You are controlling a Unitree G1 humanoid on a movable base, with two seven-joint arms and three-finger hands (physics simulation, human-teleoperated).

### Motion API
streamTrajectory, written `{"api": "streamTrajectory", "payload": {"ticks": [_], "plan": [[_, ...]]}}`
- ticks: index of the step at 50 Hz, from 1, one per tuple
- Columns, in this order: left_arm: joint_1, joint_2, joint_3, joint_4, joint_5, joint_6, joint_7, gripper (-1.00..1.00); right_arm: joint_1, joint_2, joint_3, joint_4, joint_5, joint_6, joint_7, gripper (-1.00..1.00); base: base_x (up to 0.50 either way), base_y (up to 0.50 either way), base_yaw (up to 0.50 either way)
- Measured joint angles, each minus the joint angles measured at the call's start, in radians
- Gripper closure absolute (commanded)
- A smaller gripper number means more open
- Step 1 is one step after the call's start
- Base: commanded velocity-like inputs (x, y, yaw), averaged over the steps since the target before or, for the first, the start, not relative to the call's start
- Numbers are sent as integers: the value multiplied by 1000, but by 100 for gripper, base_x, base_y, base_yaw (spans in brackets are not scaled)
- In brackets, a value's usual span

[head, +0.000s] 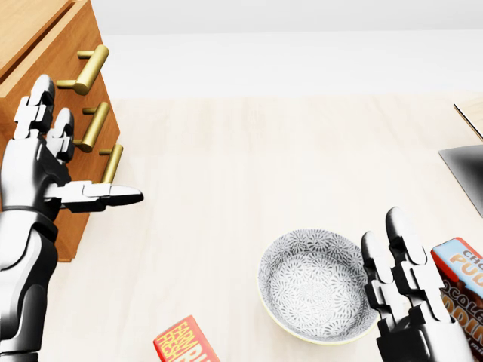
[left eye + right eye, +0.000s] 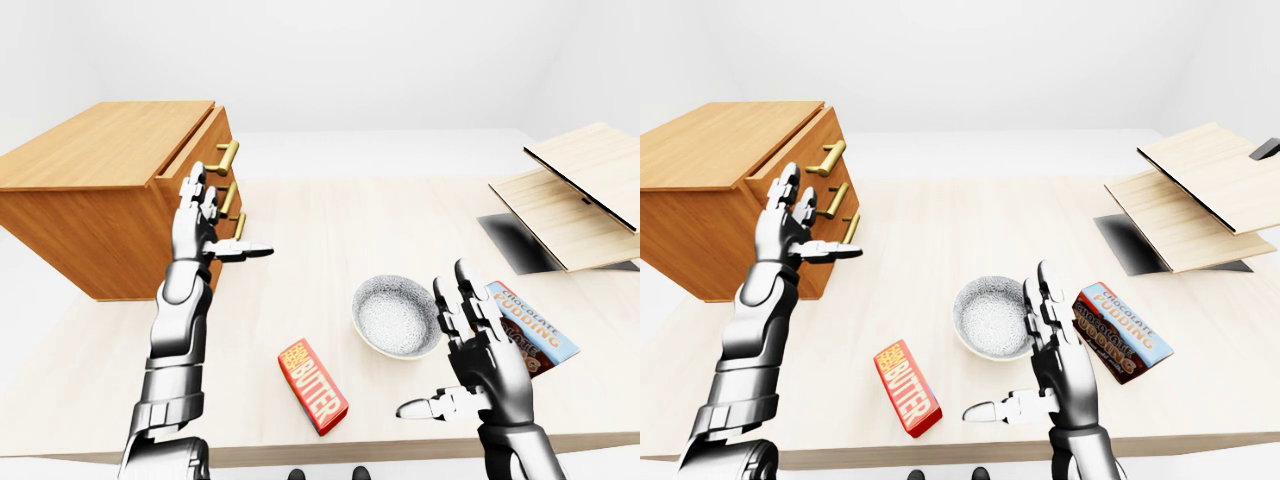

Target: Close the top drawer of the cabinet and put the bowl on top of it.

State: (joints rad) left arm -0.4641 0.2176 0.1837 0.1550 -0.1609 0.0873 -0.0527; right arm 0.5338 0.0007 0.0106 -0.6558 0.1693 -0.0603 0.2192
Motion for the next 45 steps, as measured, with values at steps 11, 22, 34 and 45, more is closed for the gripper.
{"api": "streamTrajectory", "payload": {"ticks": [11, 22, 34, 45], "plan": [[-19, 16, 11, 52, -14, 0, 3, -100, 4, -2, 0, -2, 4, -7, 3, -100, 0, 0, 0], [-40, 44, 27, 117, -42, 0, -1, -100, 4, -1, 1, -1, 4, -11, 5, -100, 0, 0, 0], [-41, 67, 39, 139, -68, 0, -4, -100, 7, -3, 4, -1, 4, -14, 3, -100, 0, 0, 0], [-40, 78, 45, 144, -82, 0, -2, -100, 10, -5, 7, -2, 3, -17, 2, -100, 0, 0, 0]]}}
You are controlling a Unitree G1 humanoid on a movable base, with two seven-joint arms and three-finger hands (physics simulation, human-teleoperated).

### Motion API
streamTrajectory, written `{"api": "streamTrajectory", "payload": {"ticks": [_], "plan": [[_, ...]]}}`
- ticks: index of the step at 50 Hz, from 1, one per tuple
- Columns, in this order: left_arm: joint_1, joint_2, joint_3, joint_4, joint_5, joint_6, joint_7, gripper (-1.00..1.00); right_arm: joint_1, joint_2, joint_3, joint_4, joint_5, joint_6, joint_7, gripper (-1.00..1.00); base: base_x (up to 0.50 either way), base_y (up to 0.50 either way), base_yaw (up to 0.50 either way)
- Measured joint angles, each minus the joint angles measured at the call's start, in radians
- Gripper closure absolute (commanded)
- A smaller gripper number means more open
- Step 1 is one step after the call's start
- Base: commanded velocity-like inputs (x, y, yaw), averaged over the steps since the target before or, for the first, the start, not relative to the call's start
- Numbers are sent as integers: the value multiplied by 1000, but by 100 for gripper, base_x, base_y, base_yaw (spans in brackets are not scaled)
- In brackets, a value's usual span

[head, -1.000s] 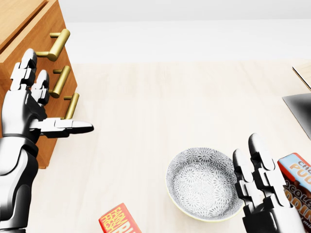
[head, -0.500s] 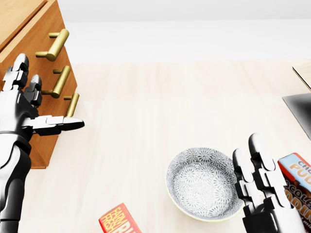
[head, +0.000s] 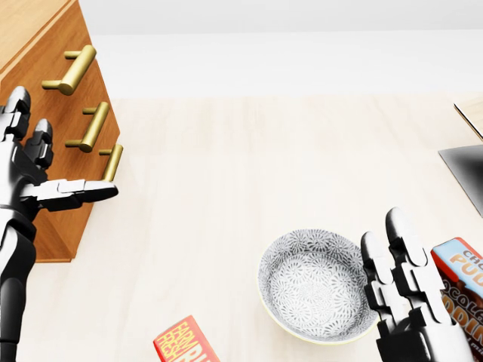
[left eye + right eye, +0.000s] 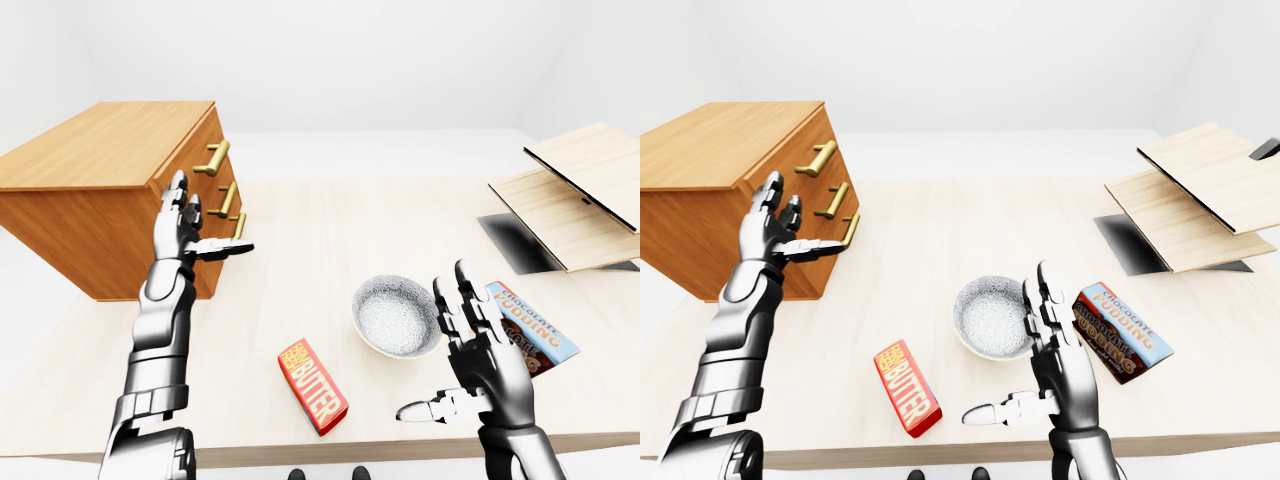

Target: Close the top drawer of the cabinet and put the bowl on top of it.

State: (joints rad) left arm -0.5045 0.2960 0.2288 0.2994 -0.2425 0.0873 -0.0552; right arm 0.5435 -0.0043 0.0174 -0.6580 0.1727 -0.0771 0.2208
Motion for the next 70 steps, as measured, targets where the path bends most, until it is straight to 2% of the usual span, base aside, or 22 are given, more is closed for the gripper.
{"api": "streamTrajectory", "payload": {"ticks": [44, 54, 70], "plan": [[15, 25, 12, -27, -54, 0, -16, -100, 3, -3, 2, 1, 3, -6, -1, -100, 0, 0, 0], [123, -16, 16, -188, -60, 0, -33, -100, 1, -2, 2, 2, 2, -4, -2, -100, 0, 0, 0], [342, -123, -5, -553, -2, 0, -83, -100, 0, -1, 2, 2, 2, -3, -1, -100, 0, 0, 0]]}}
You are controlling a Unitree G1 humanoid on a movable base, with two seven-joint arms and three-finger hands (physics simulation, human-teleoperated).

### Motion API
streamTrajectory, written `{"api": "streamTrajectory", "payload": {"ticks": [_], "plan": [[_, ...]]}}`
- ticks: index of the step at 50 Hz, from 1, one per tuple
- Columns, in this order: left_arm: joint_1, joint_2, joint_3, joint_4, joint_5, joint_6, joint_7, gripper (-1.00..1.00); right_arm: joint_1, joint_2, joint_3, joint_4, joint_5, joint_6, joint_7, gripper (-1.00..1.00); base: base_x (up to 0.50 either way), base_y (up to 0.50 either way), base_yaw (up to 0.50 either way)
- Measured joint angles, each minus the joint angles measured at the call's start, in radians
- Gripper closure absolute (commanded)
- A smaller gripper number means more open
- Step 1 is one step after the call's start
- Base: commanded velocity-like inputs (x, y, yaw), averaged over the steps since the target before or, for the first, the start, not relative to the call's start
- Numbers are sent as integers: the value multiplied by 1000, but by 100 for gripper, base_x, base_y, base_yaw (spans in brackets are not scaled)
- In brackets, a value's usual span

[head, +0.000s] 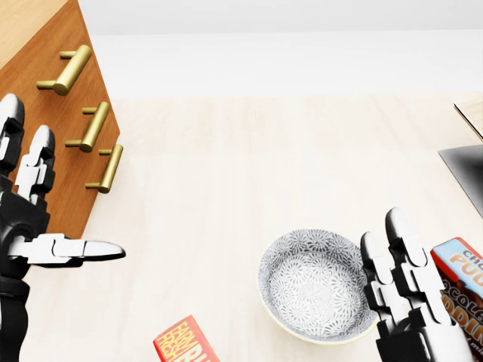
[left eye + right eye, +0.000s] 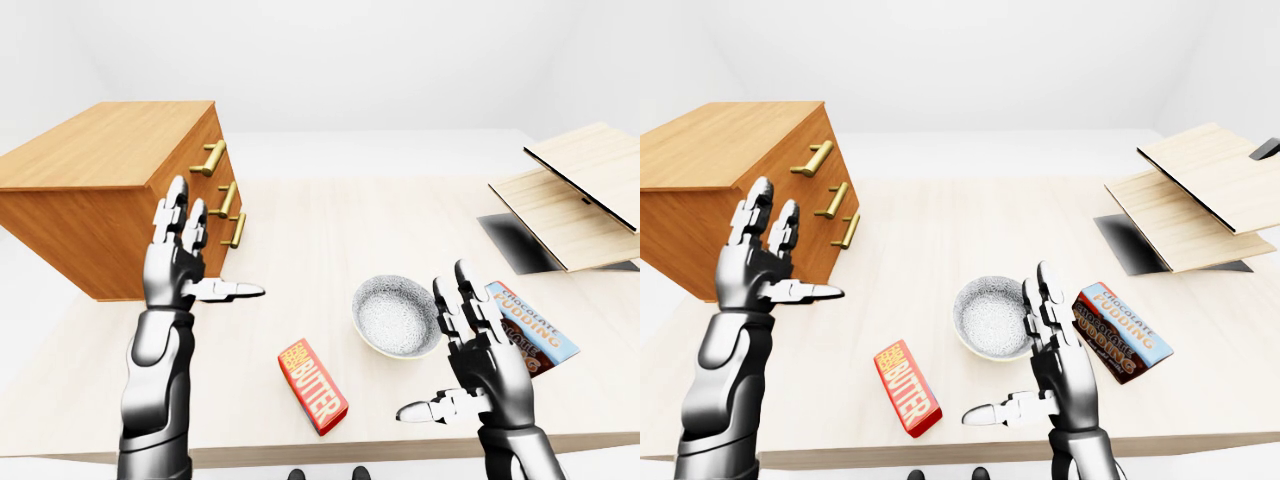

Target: Close the top drawer of the cabinet and put the bowl on top of it.

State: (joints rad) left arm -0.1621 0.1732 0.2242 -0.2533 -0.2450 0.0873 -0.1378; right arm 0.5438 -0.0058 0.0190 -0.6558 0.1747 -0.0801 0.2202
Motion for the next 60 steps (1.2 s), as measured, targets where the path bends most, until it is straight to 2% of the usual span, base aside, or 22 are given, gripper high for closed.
{"api": "streamTrajectory", "payload": {"ticks": [12, 20, 27, 47, 52, 60], "plan": [[147, -79, -64, -223, 100, 0, -23, -100, 1, 0, -1, -3, 2, 2, 1, -100, 0, 0, 0], [252, -122, -140, -370, 176, 0, -28, -100, 6, 1, -3, -9, 5, 2, 5, -100, 0, 0, 0], [311, -140, -209, -474, 233, 0, -19, -100, 12, 3, -7, -14, 8, 0, 10, -100, 0, 0, 0], [339, -138, -437, -602, 411, 0, 69, -100, 60, 25, -55, -72, 48, 1, 72, -100, 0, 0, 0], [334, -134, -493, -623, 455, 0, 88, -100, 71, 47, -97, -101, 76, 20, 109, -100, 0, 0, 0], [323, -128, -575, -657, 522, 0, 116, -100, 72, 105, -186, -150, 119, 74, 182, -100, 0, 0, 0]]}}
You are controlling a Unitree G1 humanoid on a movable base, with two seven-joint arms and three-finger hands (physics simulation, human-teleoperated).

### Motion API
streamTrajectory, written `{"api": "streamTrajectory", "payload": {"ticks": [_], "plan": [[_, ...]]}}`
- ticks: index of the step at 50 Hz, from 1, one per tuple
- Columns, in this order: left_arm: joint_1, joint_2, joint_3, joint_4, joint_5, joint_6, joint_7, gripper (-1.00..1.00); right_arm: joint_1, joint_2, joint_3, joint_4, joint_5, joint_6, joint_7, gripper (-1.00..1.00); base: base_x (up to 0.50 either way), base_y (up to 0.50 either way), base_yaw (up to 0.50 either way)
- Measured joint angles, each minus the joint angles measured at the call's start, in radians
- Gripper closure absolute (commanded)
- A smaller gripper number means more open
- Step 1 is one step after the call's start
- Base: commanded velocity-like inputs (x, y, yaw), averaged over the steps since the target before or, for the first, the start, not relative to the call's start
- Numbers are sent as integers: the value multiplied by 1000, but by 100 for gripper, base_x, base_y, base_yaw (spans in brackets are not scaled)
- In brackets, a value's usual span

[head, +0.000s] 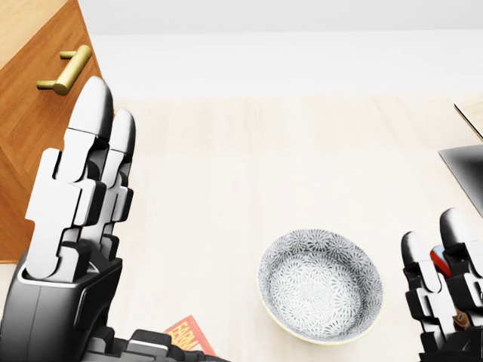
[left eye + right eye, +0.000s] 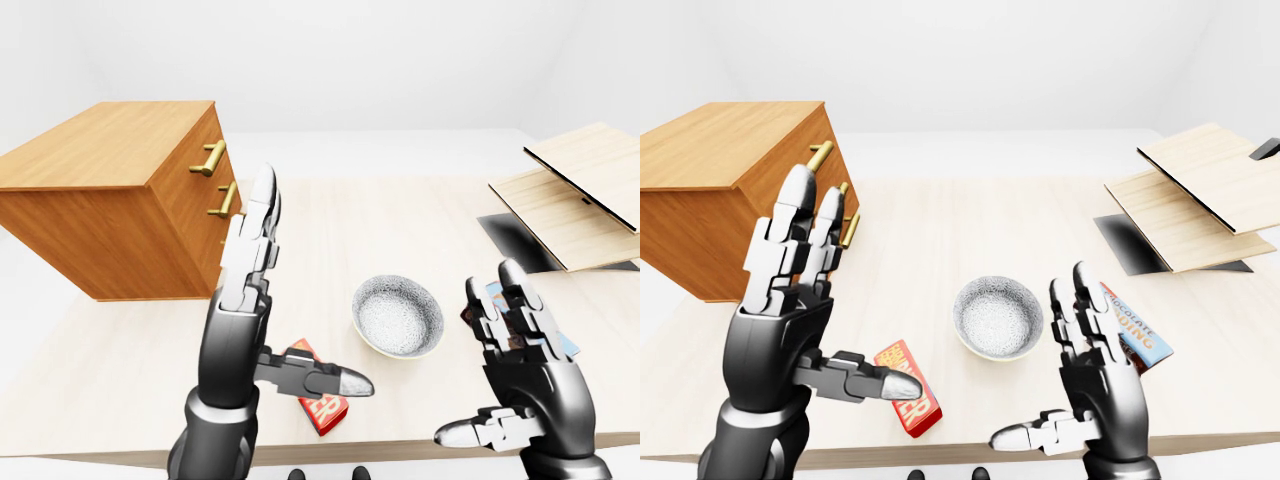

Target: Close the top drawer of the cabinet and put the bowl on top of it.

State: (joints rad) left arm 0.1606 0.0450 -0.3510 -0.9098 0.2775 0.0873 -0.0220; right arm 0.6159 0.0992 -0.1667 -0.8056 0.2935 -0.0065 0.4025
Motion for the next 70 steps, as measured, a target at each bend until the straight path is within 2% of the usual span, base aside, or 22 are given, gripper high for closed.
{"api": "streamTrajectory", "payload": {"ticks": [12, 25, 37, 54, 70], "plan": [[-6, 6, -125, 1, 123, 0, 50, -100, -25, 103, -157, -65, 56, 94, 122, -100, 0, 0, 0], [-35, -24, -237, 58, 256, 0, 92, -100, -67, 184, -286, -111, 91, 94, 212, -100, 0, 0, 0], [-57, -68, -324, 173, 427, 0, 178, -100, -102, 209, -355, -127, 111, 94, 240, -100, 0, 0, 0], [-55, -117, -386, 381, 644, 0, 306, -100, -134, 205, -405, -131, 140, 94, 240, -100, 0, 0, 0], [-65, -164, -405, 570, 805, 0, 398, -100, -145, 205, -455, -142, 182, 94, 246, -100, 0, 0, 0]]}}
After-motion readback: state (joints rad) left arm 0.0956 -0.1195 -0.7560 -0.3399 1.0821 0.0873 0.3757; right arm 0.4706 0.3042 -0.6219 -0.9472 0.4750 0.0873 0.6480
